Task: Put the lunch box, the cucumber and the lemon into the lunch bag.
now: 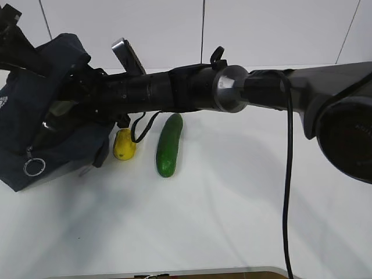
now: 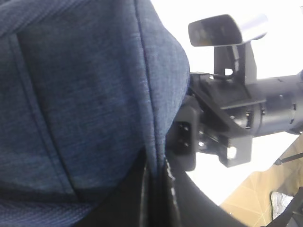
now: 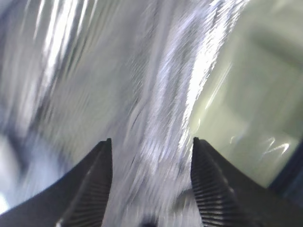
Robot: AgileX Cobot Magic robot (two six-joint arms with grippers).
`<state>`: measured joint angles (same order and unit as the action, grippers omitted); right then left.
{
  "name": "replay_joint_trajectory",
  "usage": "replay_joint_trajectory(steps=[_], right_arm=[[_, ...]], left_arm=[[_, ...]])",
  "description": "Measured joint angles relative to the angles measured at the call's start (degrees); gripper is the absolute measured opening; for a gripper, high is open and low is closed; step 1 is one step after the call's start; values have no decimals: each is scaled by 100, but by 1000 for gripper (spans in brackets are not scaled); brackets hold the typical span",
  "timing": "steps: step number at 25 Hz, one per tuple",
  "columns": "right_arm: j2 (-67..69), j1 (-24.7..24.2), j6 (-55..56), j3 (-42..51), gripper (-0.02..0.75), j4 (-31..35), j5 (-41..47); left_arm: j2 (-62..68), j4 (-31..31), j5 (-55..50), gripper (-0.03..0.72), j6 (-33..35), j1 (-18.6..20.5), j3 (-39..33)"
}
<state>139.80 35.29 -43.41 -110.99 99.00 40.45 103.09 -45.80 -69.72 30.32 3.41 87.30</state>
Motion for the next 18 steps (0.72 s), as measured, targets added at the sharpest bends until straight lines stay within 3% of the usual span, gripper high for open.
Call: replay_joint_trajectory(steps=[6,18], right_arm=[[0,0,0,-27,428,-39,377],[-34,-311,-130,-31,428,-423,1712]], left_arm=[[0,179,-12,-6,0,87,0],[0,-15,-32,-6,0,825,0]])
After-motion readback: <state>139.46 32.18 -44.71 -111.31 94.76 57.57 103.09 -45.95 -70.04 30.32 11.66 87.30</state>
